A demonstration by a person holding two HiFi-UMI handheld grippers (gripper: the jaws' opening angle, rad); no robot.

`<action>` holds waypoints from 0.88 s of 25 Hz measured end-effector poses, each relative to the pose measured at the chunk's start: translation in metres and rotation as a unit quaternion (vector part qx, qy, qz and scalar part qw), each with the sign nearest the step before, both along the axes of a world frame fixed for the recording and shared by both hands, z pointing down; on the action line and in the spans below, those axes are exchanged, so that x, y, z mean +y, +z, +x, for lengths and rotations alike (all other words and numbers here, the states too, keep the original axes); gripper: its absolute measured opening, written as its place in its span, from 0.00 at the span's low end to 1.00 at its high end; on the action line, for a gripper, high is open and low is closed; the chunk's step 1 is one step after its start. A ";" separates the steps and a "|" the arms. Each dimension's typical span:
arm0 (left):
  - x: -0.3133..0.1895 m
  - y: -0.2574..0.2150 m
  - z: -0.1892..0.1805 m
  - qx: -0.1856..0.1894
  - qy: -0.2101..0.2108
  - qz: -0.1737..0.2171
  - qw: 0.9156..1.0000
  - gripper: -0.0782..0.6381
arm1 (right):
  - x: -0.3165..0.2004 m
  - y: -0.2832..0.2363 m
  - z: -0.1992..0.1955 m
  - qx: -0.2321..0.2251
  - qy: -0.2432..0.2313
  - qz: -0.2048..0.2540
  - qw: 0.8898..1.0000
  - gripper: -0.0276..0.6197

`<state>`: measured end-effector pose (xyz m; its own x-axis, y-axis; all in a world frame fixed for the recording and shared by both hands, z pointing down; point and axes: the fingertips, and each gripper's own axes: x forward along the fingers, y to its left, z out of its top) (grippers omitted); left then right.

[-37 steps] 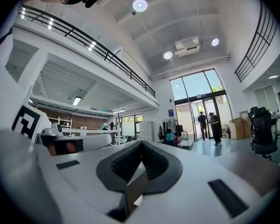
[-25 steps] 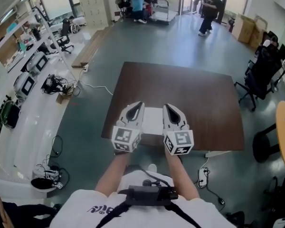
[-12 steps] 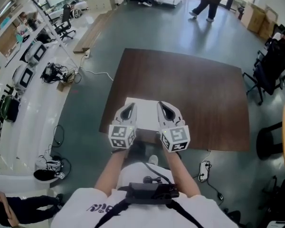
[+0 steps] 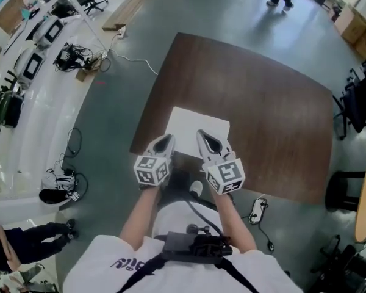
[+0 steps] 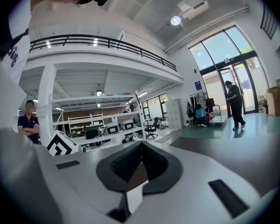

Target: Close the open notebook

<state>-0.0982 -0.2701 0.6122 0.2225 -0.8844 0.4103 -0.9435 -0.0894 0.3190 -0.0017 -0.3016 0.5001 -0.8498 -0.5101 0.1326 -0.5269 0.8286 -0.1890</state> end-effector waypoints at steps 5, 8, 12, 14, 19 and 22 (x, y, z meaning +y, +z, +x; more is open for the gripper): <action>0.009 0.048 -0.019 0.024 -0.046 -0.054 0.997 0.13 | -0.005 0.021 -0.011 0.009 -0.034 -0.015 0.999 0.05; 0.034 0.073 -0.045 0.026 -0.075 -0.086 0.993 0.13 | 0.005 0.032 -0.029 0.017 -0.046 -0.028 0.998 0.05; 0.058 0.107 -0.054 0.068 -0.099 -0.123 0.985 0.15 | 0.013 0.057 -0.038 0.027 -0.056 -0.053 0.997 0.05; 0.062 0.119 -0.046 0.101 -0.102 -0.132 0.981 0.24 | 0.013 0.068 -0.038 0.031 -0.057 -0.062 0.996 0.05; 0.066 0.142 -0.024 0.173 -0.104 -0.150 0.968 0.41 | 0.015 0.079 -0.039 0.044 -0.062 -0.070 0.995 0.05; 0.063 0.151 -0.012 0.256 -0.121 -0.155 0.946 0.43 | 0.017 0.086 -0.037 0.044 -0.064 -0.077 0.994 0.05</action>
